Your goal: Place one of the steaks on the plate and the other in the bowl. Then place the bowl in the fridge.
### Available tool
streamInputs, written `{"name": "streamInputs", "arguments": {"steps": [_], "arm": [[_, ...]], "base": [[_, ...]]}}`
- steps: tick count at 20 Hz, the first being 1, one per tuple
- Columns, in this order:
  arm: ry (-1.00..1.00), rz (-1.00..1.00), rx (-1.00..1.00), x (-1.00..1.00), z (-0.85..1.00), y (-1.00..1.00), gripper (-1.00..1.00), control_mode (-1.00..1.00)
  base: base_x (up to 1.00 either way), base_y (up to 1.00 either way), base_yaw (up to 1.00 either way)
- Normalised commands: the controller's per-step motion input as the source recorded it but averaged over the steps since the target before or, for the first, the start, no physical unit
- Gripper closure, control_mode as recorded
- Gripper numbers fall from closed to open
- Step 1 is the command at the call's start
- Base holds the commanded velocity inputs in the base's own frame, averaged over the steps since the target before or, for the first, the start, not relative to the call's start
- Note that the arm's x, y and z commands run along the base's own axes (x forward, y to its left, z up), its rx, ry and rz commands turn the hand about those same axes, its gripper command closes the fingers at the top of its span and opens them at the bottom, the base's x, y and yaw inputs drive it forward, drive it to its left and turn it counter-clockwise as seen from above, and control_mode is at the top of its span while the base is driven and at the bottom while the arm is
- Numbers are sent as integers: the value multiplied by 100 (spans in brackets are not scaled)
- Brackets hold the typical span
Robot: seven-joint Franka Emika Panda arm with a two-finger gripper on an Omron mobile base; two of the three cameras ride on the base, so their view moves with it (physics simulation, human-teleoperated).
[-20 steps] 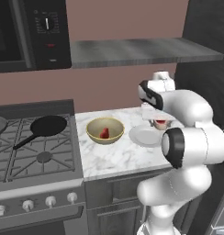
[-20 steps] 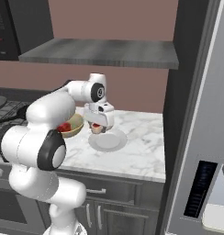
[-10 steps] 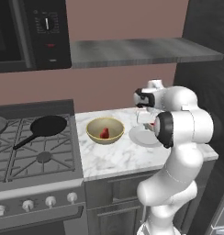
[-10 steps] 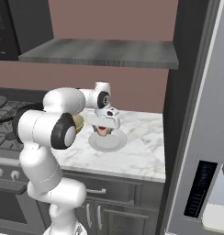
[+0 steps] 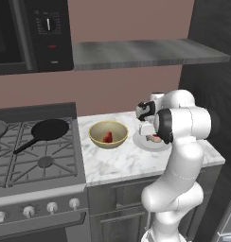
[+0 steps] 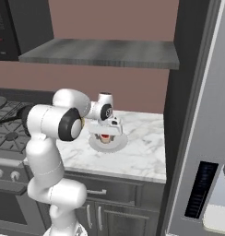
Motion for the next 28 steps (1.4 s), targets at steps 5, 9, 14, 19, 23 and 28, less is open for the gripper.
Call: {"name": "streamInputs", "arguments": {"steps": [5, 9, 14, 19, 23, 28], "arm": [[-4, 14, 5, 37, -30, -7, 100, -100], [-1, 12, 4, 26, -30, -4, 100, -100], [0, 8, 4, 10, -24, 0, 100, -100], [0, 4, 2, 2, -5, 0, 100, -100], [0, 2, 3, 4, -10, 0, -100, -100], [0, 0, 0, 0, 0, 0, -100, -100]], "base": [[0, 0, 0], [0, 0, 0], [0, 0, 0], [0, 0, 0], [0, 0, 0], [0, 0, 0]]}}
